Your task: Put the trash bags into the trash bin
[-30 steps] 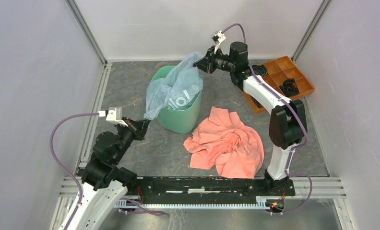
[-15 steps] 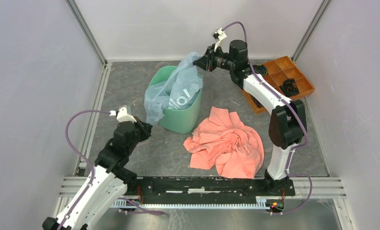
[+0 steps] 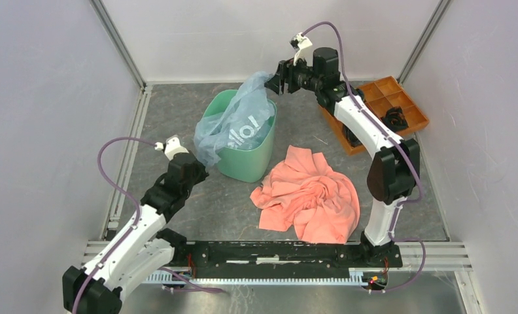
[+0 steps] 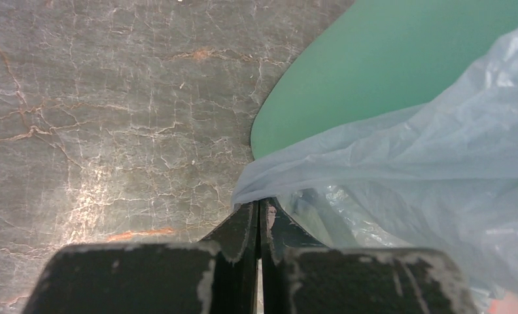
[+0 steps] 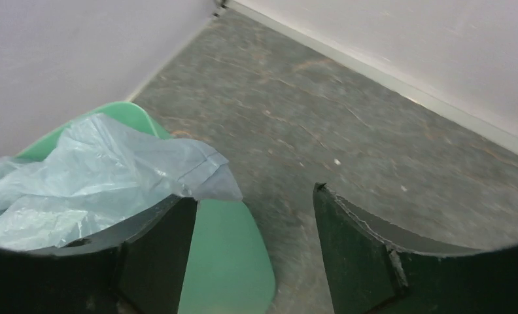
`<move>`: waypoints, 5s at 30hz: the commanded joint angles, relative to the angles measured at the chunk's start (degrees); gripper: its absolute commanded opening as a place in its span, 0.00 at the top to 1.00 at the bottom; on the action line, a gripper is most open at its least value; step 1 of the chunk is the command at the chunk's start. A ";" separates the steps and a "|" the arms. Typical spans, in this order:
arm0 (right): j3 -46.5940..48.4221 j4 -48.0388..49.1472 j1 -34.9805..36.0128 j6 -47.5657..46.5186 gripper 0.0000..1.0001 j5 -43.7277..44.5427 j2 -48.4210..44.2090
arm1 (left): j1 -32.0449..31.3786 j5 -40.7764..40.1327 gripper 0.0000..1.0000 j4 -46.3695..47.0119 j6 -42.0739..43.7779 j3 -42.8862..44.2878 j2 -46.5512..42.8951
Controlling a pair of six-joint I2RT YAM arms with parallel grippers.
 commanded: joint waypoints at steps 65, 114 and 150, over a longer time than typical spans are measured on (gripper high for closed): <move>-63.53 45.61 24.60 -4.03 0.89 31.20 -43.17 | 0.14 -0.19 0.98 -1.96 -1.96 -1.10 -8.55; -70.08 35.35 18.36 21.79 0.02 5.07 -53.36 | 0.16 9.07 0.98 2.84 -0.95 -6.79 -15.87; -63.00 40.78 25.63 38.38 0.99 23.36 -38.17 | 0.16 10.61 0.98 1.50 -0.25 -5.53 -20.52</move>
